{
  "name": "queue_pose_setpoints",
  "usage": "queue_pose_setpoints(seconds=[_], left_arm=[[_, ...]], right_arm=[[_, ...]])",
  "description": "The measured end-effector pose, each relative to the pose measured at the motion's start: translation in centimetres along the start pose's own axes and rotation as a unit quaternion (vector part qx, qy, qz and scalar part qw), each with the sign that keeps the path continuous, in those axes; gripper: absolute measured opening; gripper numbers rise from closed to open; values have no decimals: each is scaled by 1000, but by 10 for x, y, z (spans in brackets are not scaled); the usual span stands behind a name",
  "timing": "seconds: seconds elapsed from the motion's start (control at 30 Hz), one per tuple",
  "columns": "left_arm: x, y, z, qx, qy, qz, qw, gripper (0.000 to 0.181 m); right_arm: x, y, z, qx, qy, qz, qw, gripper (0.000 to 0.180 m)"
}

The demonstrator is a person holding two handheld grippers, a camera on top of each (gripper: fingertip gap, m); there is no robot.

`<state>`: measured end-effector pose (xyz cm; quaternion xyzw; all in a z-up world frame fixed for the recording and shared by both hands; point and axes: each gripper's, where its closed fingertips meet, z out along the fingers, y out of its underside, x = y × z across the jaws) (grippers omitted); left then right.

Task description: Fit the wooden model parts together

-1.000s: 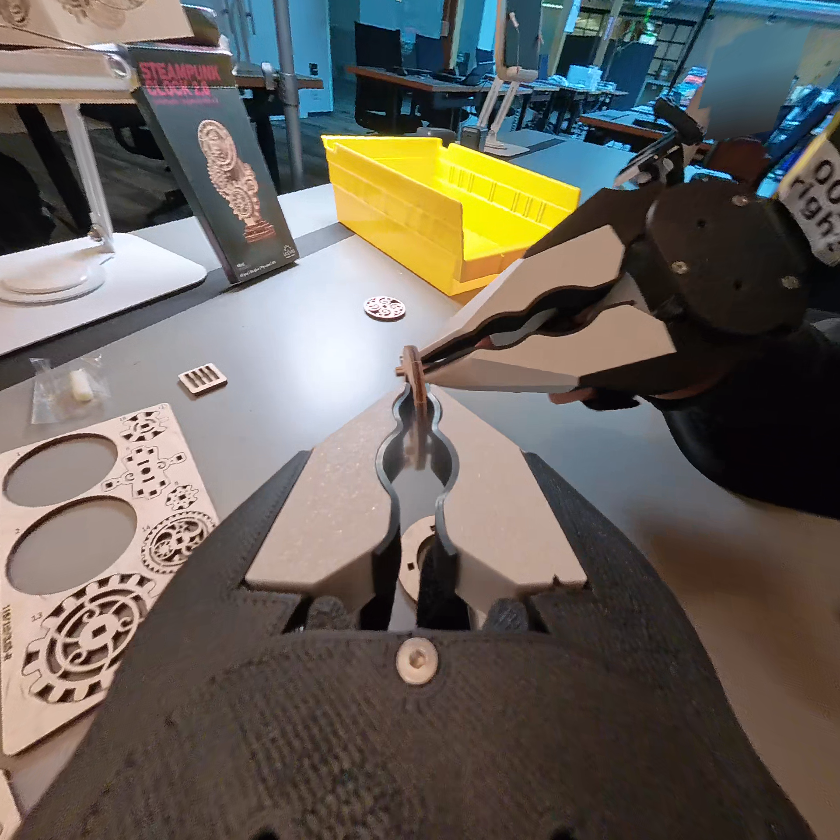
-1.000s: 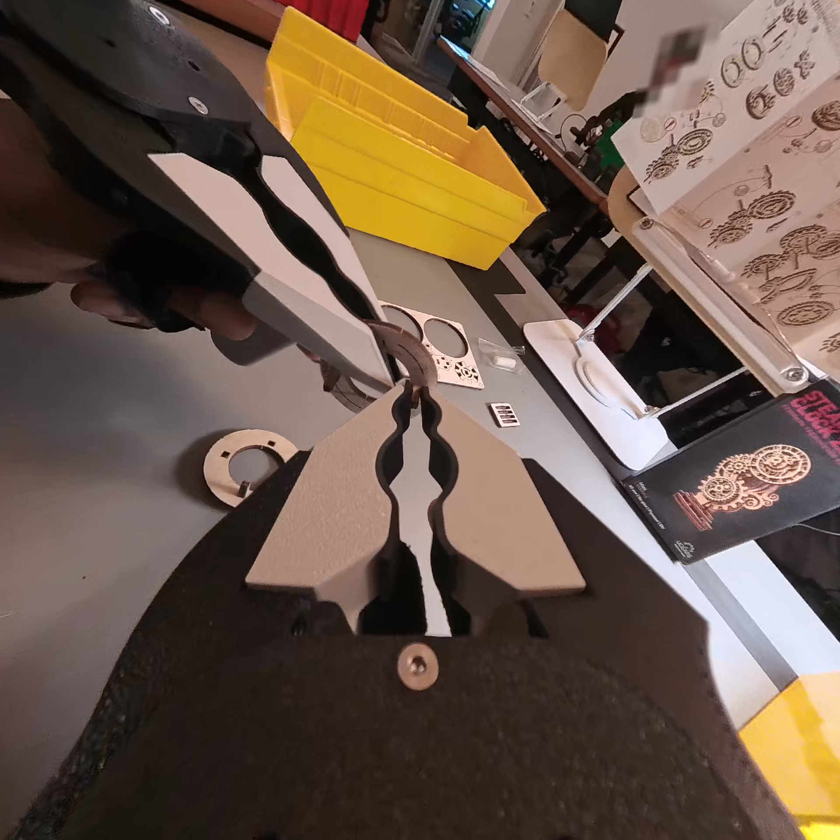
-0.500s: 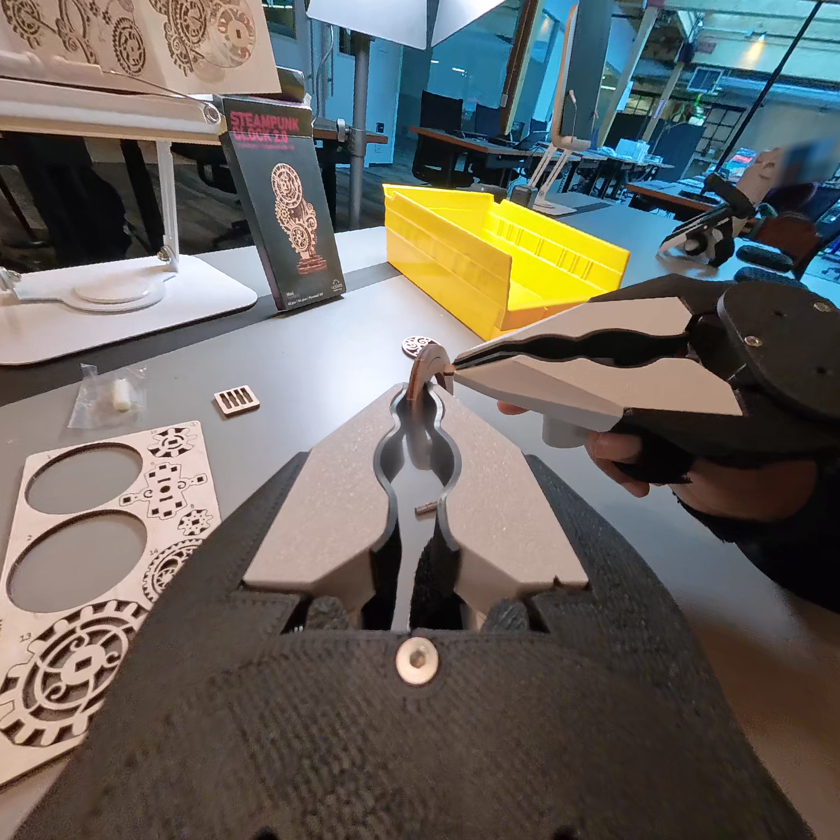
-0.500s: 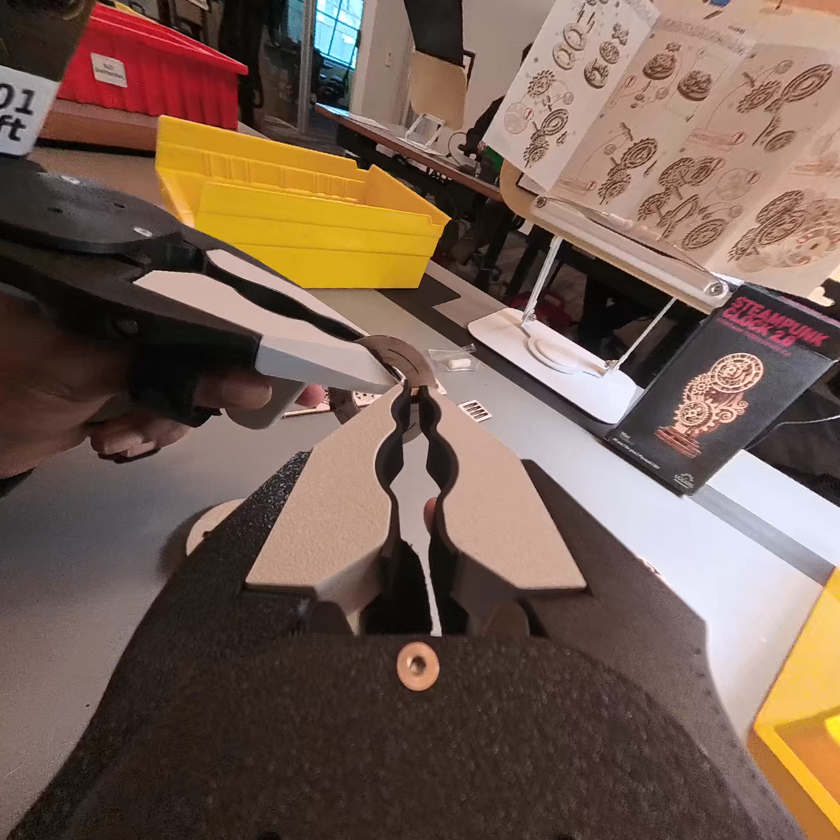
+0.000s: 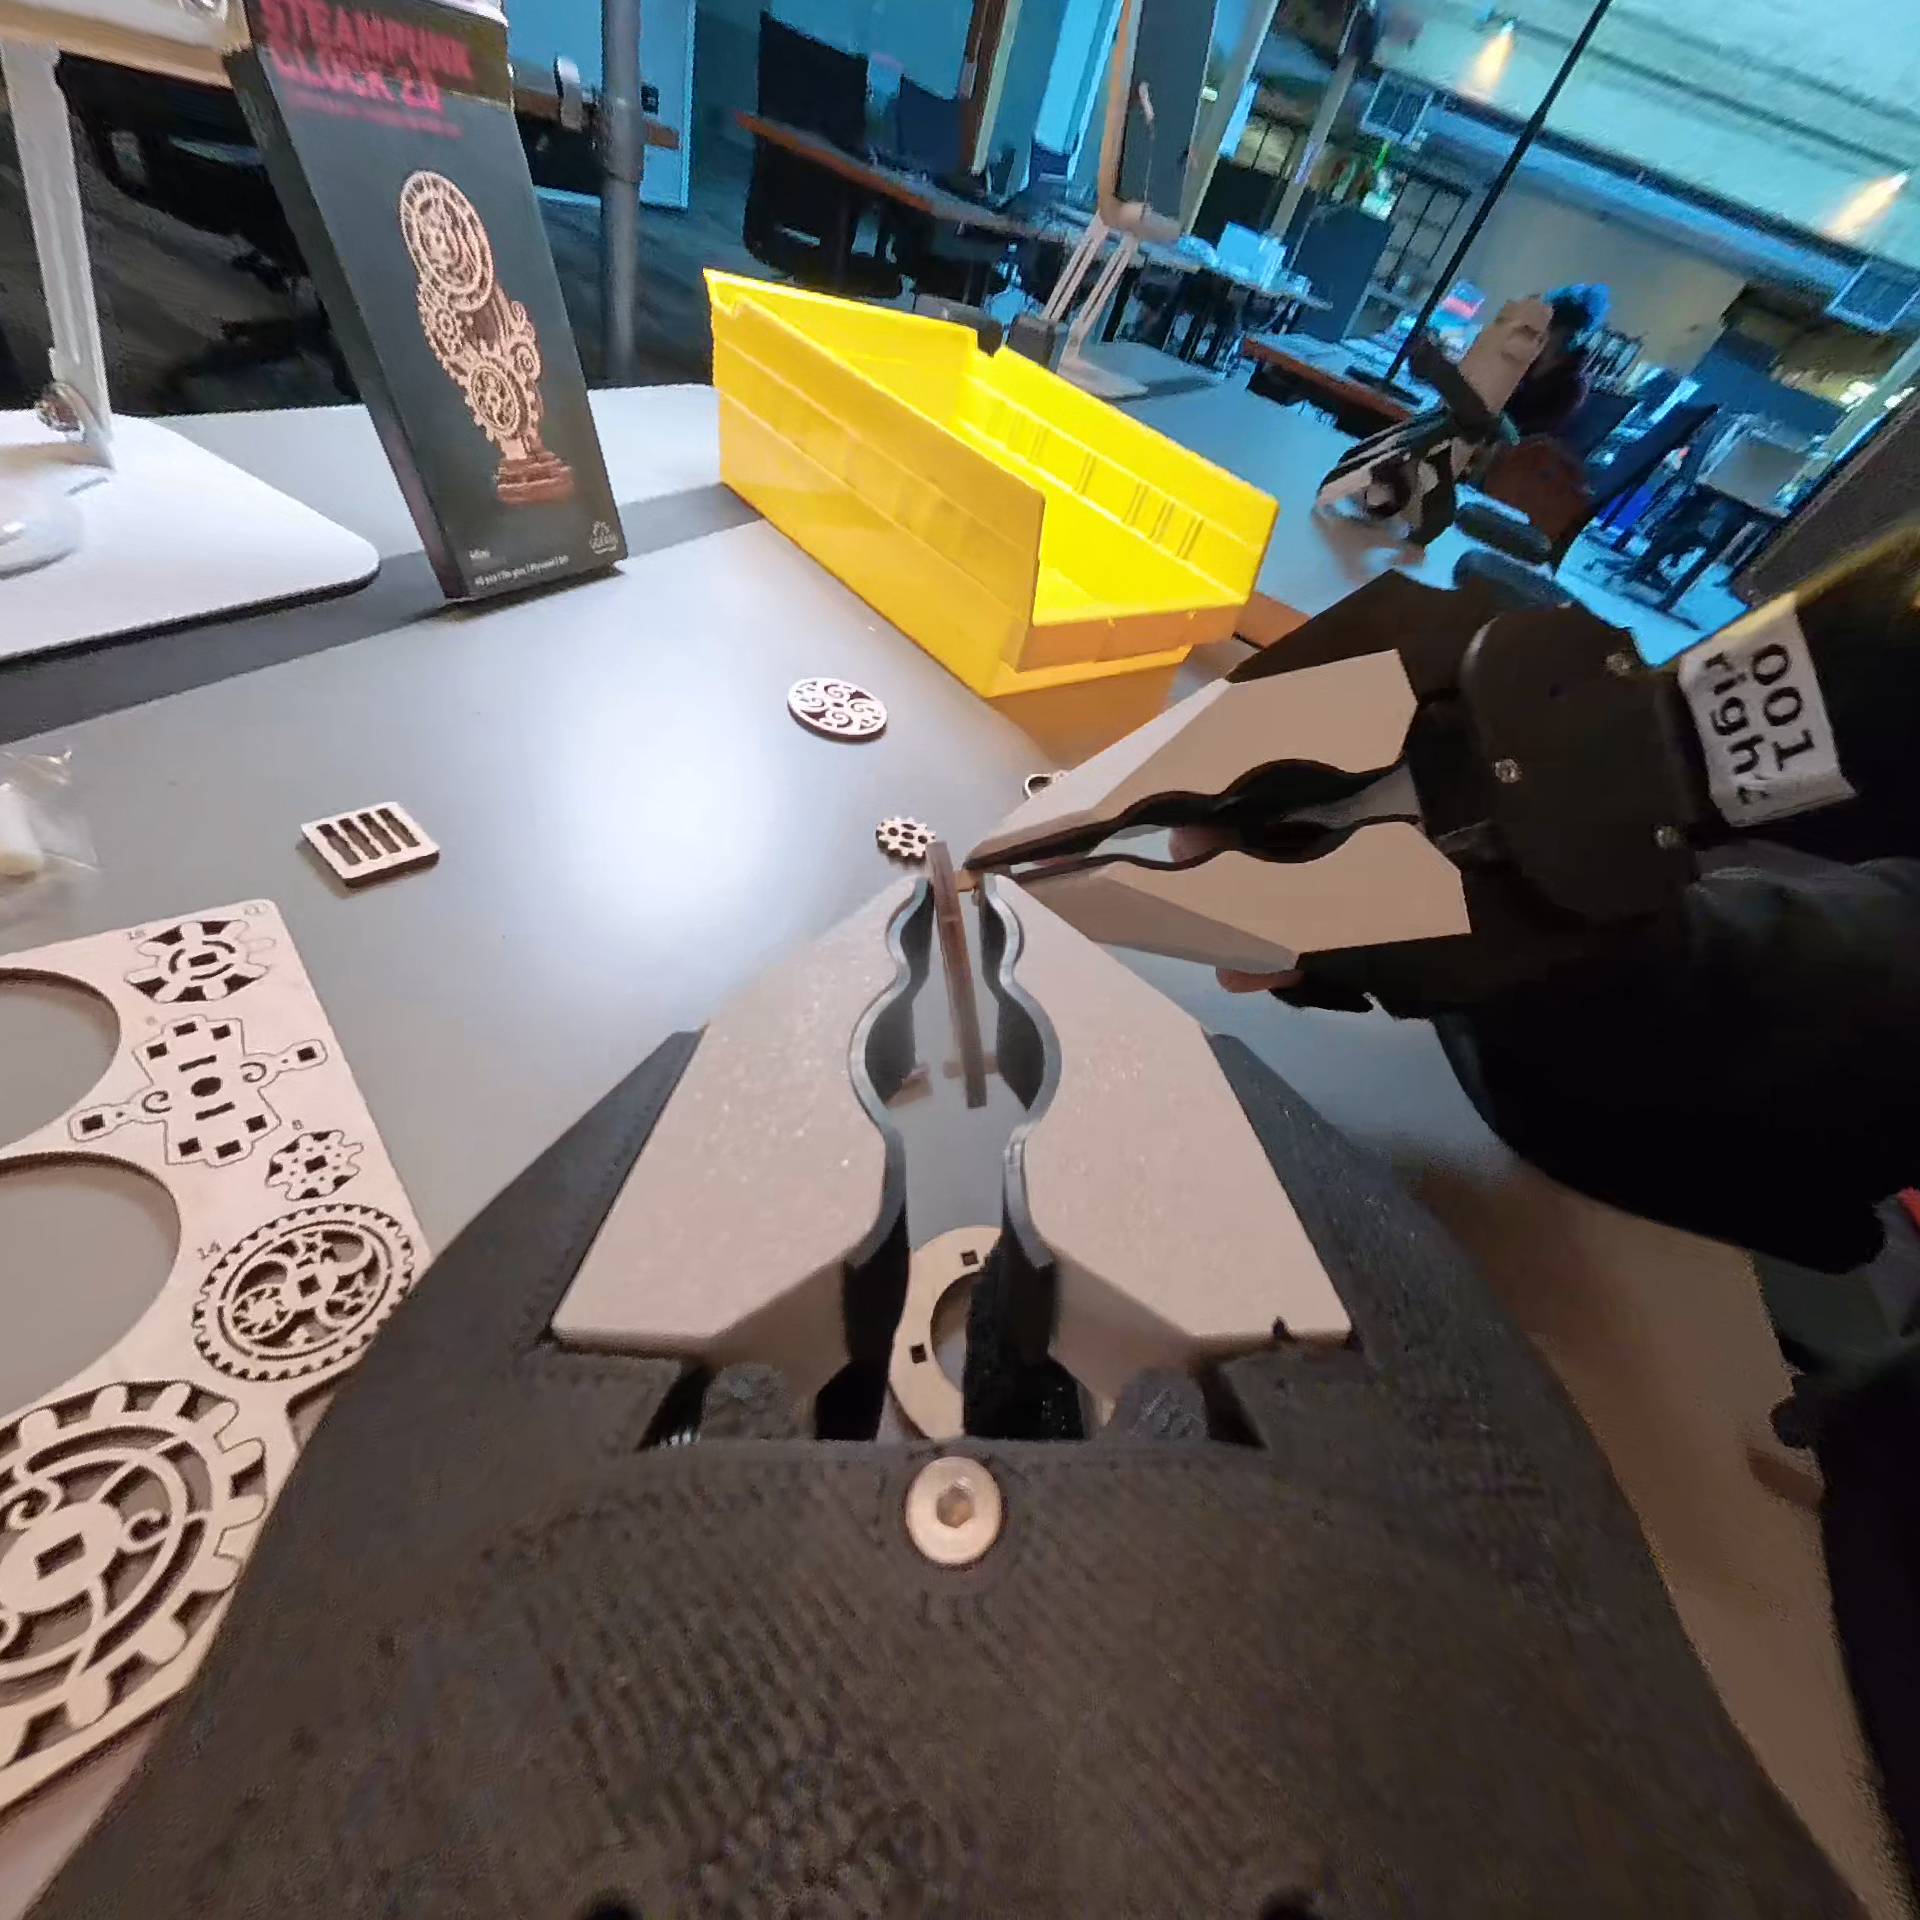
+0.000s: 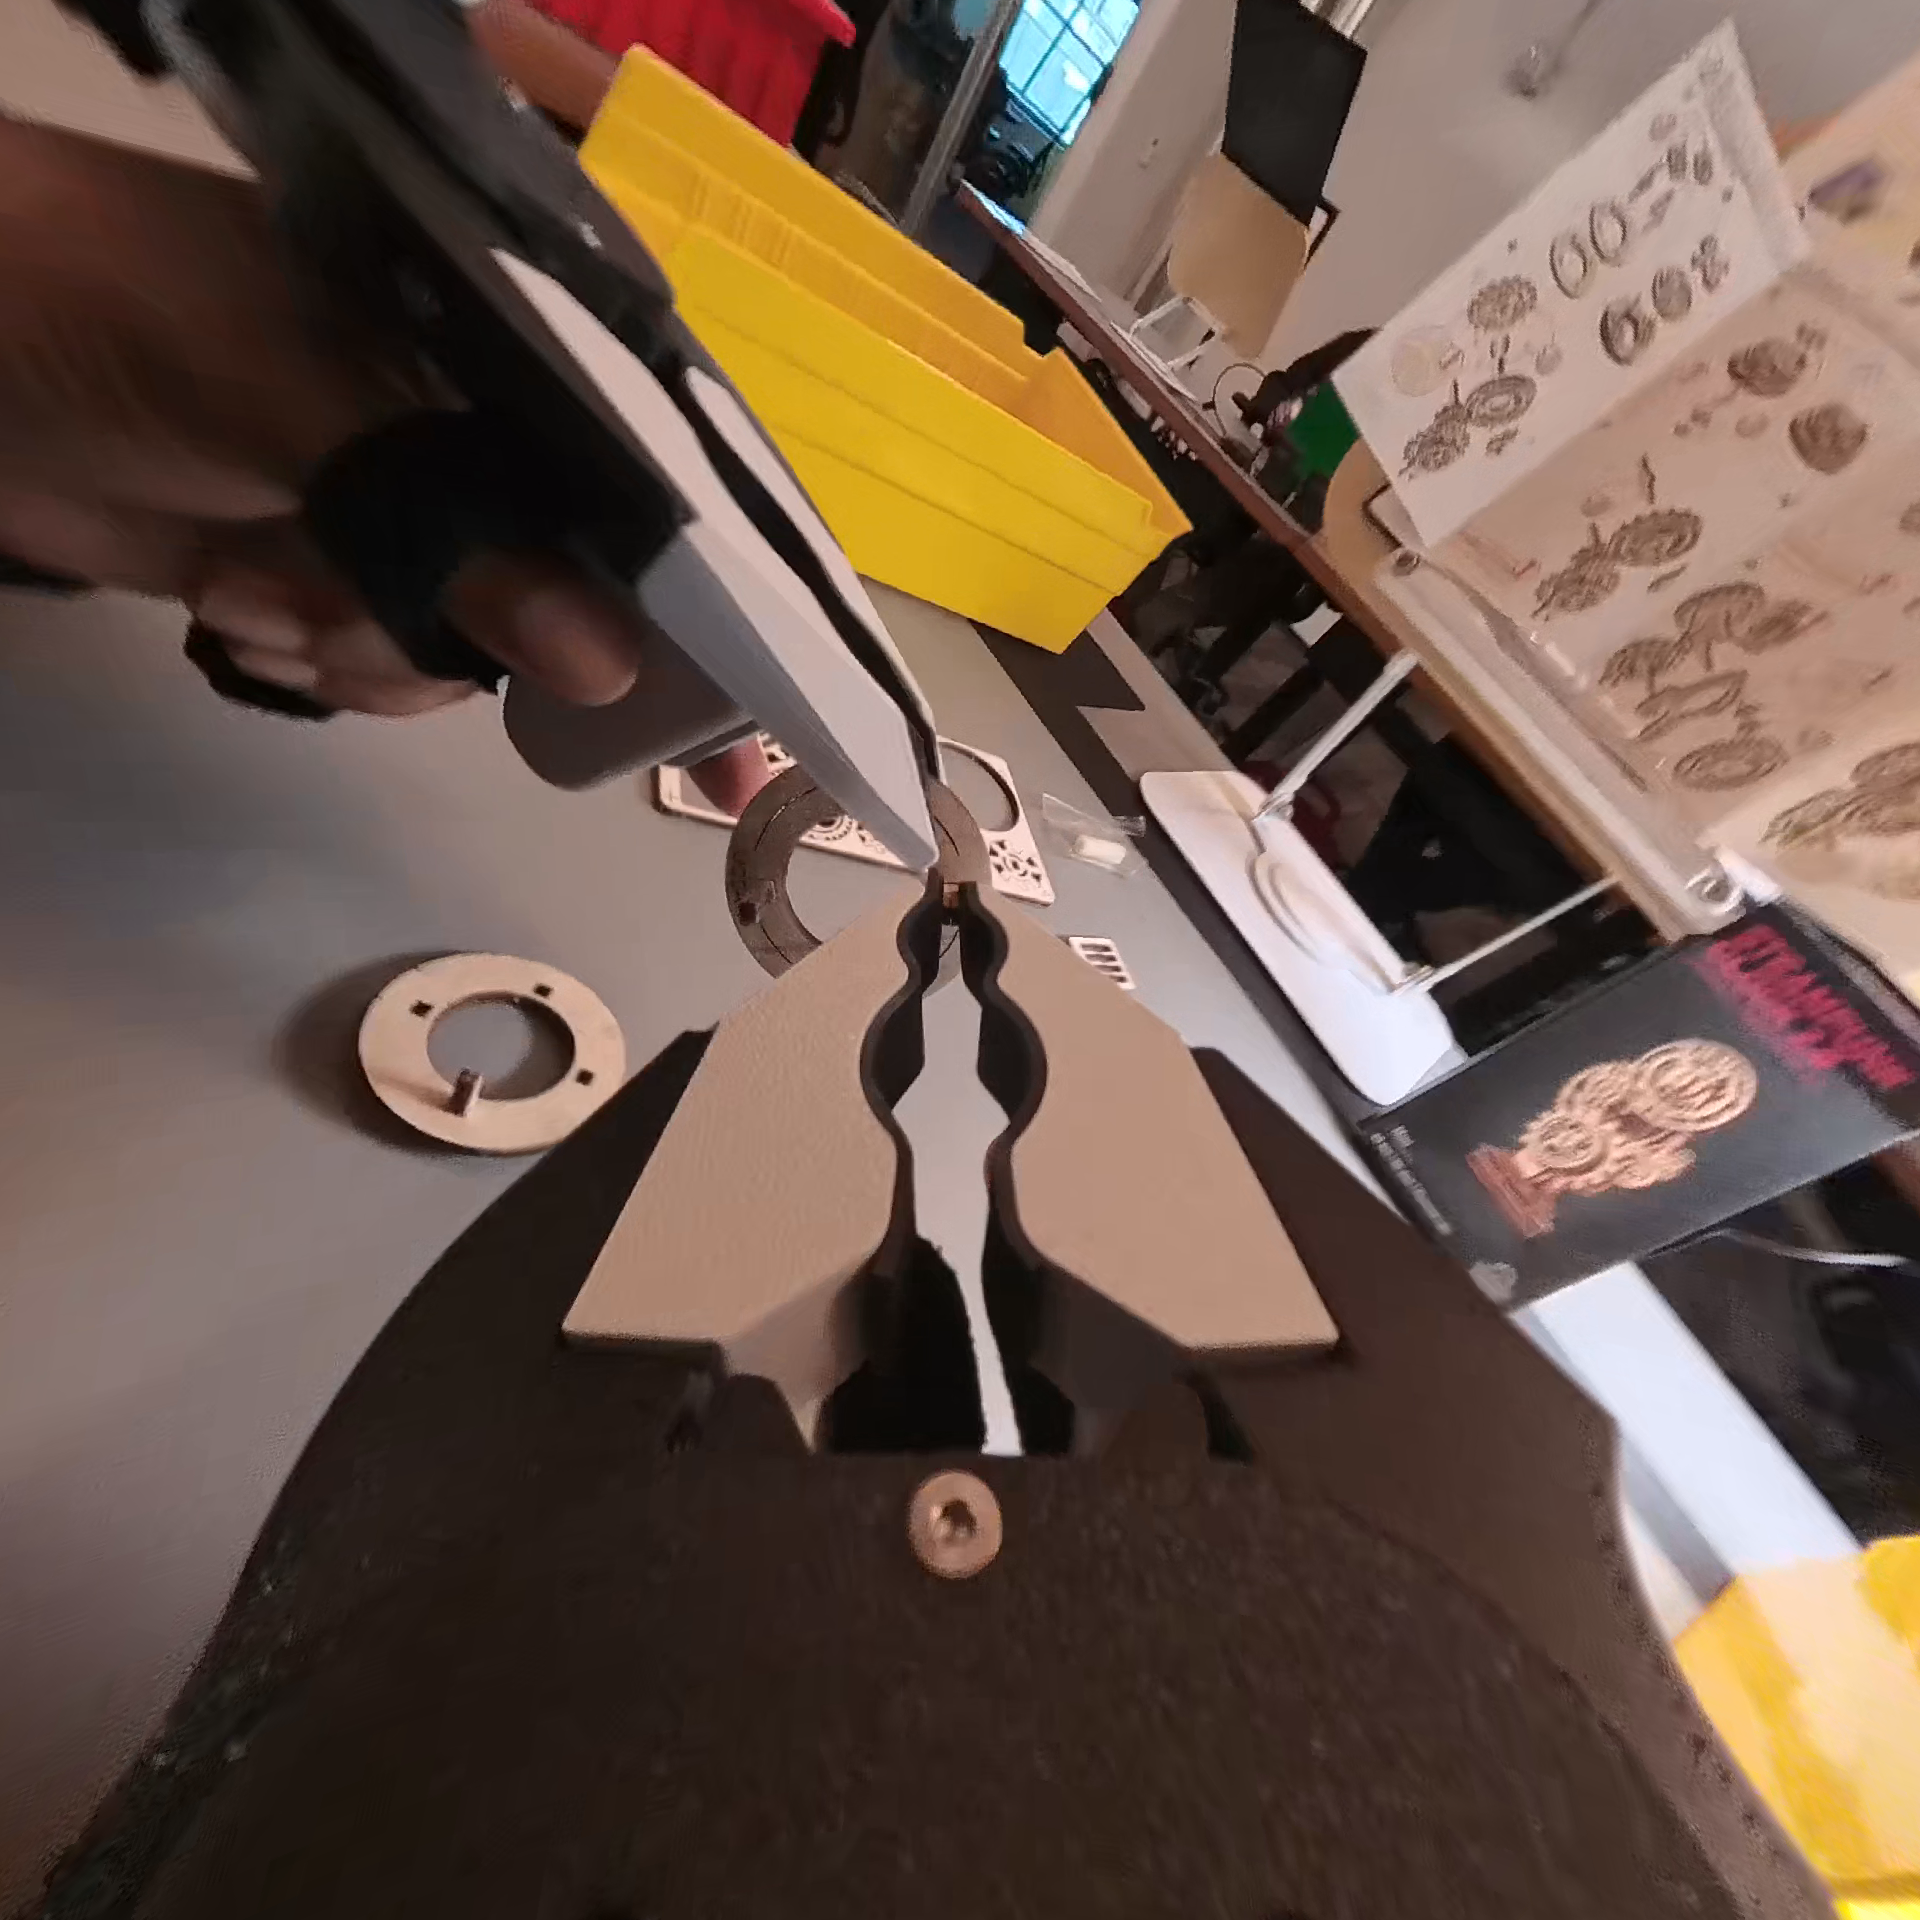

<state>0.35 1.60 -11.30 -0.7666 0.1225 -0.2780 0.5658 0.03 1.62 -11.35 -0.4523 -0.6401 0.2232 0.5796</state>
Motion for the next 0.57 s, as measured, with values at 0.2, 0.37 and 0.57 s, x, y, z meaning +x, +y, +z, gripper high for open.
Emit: queue_pose_setpoints(seconds=[0.2,0.37,0.57], left_arm=[[-4,6,3,-31,-23,11,999,1],[-9,5,9,-33,-85,92,992,2],[-11,9,16,-31,-84,87,992,2]], right_arm=[[-6,3,1,-15,14,-115,993,0],[0,9,4,-50,57,-149,986,0],[1,16,2,-76,82,-144,983,0]])
